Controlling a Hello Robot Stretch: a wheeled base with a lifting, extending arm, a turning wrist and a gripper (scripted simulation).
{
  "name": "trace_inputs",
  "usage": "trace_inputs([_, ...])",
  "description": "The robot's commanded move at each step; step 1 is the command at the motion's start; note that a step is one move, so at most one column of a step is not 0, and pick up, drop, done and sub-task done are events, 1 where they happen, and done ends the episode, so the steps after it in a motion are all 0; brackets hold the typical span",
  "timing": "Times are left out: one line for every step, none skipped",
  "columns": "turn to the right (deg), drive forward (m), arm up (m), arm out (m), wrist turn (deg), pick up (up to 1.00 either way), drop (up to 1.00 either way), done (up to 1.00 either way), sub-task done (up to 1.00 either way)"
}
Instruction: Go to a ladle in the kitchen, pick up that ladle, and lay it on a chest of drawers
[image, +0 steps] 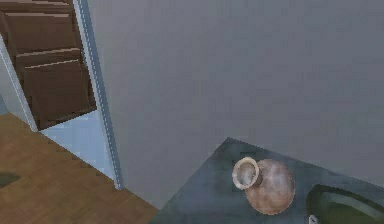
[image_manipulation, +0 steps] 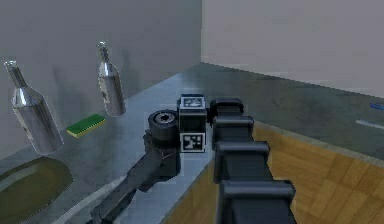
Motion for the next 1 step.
trace_inputs([0.0,0.00,0.00,0.00,-3.0,0.00,0.00,0.00,0.00])
